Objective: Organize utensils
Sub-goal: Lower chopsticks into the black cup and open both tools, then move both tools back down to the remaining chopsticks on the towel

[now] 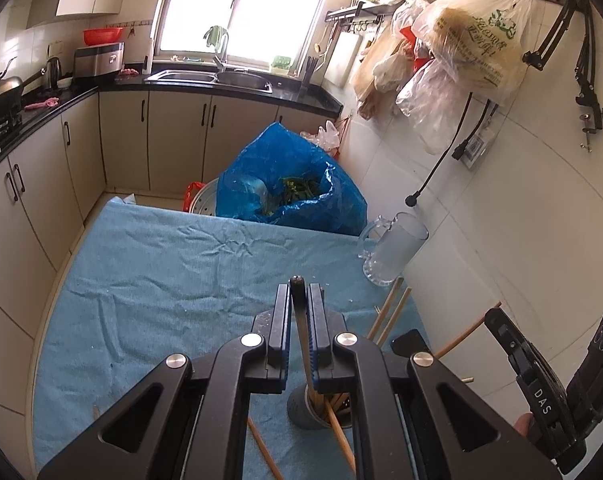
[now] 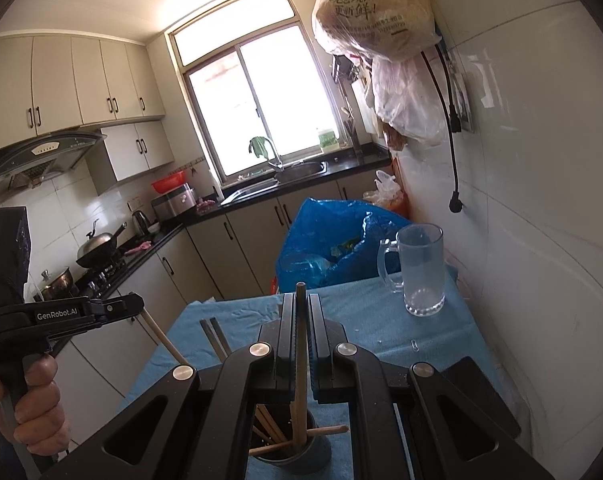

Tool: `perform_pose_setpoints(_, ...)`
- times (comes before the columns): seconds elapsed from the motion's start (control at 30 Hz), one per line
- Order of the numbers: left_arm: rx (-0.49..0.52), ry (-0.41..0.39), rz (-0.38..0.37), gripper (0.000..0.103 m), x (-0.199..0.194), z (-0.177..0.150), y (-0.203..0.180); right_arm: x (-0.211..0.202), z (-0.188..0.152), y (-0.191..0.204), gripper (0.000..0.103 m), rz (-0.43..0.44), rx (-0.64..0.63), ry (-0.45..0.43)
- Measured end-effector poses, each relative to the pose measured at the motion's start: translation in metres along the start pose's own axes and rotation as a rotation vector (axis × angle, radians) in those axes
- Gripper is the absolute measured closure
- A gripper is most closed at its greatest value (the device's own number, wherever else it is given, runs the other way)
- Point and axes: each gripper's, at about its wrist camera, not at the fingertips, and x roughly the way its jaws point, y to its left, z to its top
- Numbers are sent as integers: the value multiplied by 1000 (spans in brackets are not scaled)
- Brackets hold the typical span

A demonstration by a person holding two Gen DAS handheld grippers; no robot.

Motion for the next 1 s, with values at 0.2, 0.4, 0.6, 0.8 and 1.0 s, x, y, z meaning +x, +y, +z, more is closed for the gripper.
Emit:
perform_pose_setpoints(0.2,-11,24,6,96,10,-3,4,6,-3,-4,97,3,6,32)
perform_pose_setpoints(0.4,-34,19,-20,78,0,-1,7,-8,5,-9,94,21,29,12)
perform_pose_setpoints(0.6,-34,-28,-25,76,-36,-7,11,-45,7,-8,80,40,35,-41)
perform_pose_setpoints(0.8,-44,-45,13,67,-65,-38,38,-71,-28,-8,61,51,7,-7)
perform_pose_setpoints(1.0,-128,60,101,66,-58,-108,100,-52,-89,-14,61,48,-21,161)
